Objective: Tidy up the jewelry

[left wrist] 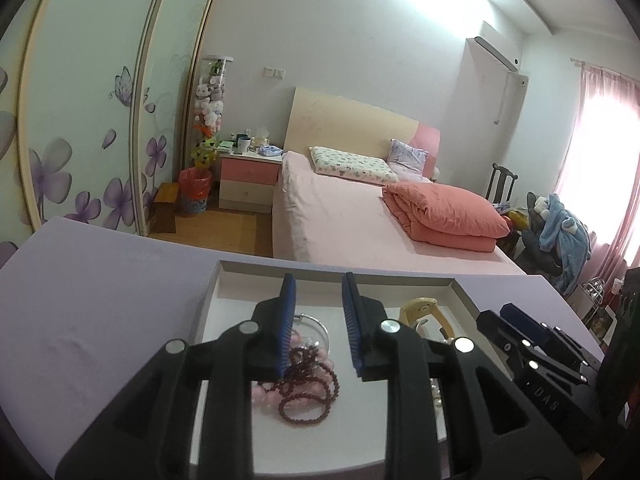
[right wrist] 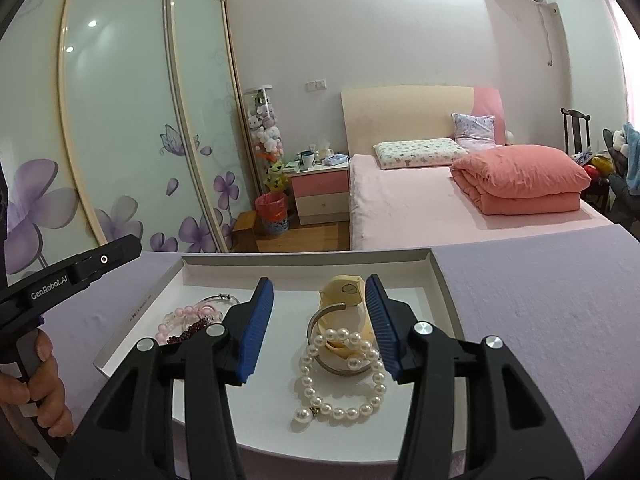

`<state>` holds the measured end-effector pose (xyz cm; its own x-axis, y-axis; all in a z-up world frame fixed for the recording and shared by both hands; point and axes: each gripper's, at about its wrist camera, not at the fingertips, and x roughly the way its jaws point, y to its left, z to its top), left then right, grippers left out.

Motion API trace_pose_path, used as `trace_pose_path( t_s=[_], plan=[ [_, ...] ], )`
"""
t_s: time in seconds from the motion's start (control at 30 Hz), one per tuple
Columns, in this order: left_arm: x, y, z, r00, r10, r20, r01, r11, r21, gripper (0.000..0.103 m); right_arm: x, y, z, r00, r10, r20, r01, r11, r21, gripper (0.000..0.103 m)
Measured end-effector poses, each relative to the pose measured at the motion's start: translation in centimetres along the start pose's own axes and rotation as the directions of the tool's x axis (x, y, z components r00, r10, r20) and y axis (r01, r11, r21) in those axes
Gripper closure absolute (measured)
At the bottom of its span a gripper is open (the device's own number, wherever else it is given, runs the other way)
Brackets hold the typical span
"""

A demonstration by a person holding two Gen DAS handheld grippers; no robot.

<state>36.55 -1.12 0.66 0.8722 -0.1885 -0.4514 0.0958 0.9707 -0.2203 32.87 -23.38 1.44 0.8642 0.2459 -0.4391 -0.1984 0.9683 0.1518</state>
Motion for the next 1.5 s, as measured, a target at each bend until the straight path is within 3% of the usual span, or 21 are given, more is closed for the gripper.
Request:
trace_pose_path(
  t_s=[0.17,0.27,0.33,0.4,0.43,0.73,1.07,1.33,1.5],
  plan=[
    [-1.4,0.9,-0.2,1.000,0.009,0.004,-0.009,1.000,-0.013,0.068,-1.0,0.3,-0.2,1.000,-0.001,-0.001,0.001,1.000,-0.007,0.053],
    [-2.5,1.3,-0.5,1.000,0.014,0.006,-0.014,1.000,-0.016,0.060,-2.1,0.4,-0.7,1.000,-0.001,-0.010,0.001,1.000,-0.010,0.042],
    [-3.8,1.5,-1.1,1.000,0.017,0.009,-0.016,1.000,-0.013,0.049,-3.1,0.5,-1.1,1.000,0.001,-0.016,-0.001,1.000,-0.015,0.037],
    [-5.0,1.6,-1.5,1.000,0.024,0.017,-0.024,1.000,-0.007,0.038,-4.0,0.6,-1.5,1.000,-0.002,-0.017,0.002,1.000,-0.017,0.019],
    [-5.5,1.7,-1.6,0.999,0.026,0.021,-0.026,1.000,-0.006,0.033,-4.7,0.6,-1.7,1.000,-0.003,-0.016,0.003,1.000,-0.020,0.016],
    [-13.5,2.1,-4.8,0.998,0.013,0.059,-0.013,1.000,-0.004,0.006,-11.6,1.1,-3.3,1.000,-0.006,0.011,0.006,1.000,-0.012,0.007],
    [-21.7,1.3,-10.4,0.996,0.044,0.072,-0.047,0.998,0.038,0.004,-18.0,2.5,-6.3,0.998,-0.037,0.060,0.037,0.999,-0.007,0.002],
    [-25.3,1.7,-12.6,0.993,0.047,0.112,-0.045,0.999,-0.026,0.004,-20.6,2.3,-8.4,0.995,-0.058,0.084,0.056,0.998,0.033,0.002],
    [-26.6,0.9,-13.9,0.990,0.058,0.128,-0.061,0.998,0.022,0.004,-21.1,2.3,-9.4,0.994,-0.065,0.082,0.063,0.998,0.030,0.002]
  ],
)
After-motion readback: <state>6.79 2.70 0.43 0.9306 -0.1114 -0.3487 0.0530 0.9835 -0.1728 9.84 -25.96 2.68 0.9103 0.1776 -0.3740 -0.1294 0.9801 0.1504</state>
